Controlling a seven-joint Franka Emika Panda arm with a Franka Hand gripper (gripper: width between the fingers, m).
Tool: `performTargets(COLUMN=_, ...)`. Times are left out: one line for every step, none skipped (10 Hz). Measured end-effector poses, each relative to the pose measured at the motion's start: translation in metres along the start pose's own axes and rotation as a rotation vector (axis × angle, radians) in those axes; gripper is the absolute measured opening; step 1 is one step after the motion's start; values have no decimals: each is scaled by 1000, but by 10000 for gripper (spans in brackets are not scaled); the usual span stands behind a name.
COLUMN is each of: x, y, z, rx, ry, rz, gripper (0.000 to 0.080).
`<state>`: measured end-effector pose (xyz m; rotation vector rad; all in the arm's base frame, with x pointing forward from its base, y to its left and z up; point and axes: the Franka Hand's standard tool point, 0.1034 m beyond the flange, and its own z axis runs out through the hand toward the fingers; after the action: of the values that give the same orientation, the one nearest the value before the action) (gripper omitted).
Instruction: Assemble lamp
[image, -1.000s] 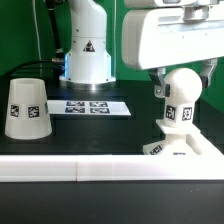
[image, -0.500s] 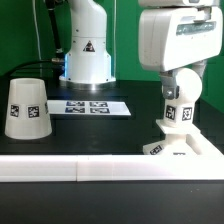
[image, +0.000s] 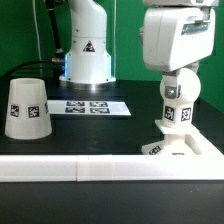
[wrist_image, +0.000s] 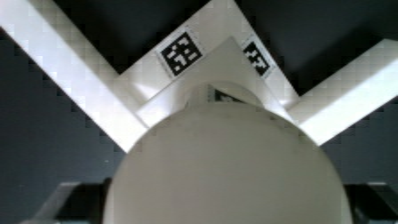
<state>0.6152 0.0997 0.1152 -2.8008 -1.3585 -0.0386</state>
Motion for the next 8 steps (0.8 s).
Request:
performTargets(x=0, y=0, z=0, rx=0, ry=0, rz=8, gripper=576)
performTargets(x=-1, y=1, z=0, rx=0, ry=3, rz=108, gripper=576)
performTargets(x=-1, y=1, z=0, rx=-2, ry=6, rz=245, gripper=576)
performTargets(x=0, y=1, z=0, rx=-2, ry=7, rz=351, gripper=576)
performTargets(x=0, y=1, z=0, rx=-1, ry=7, rz=448, gripper=577)
performTargets(x=-1, y=1, z=0, rx=0, ry=7, rz=568, gripper=577)
performTargets(x=0, y=1, z=0, rx=0, ry=7, rz=661, gripper=577)
performTargets(x=0, y=1, z=0, rx=0, ry=8, rz=739, gripper=578)
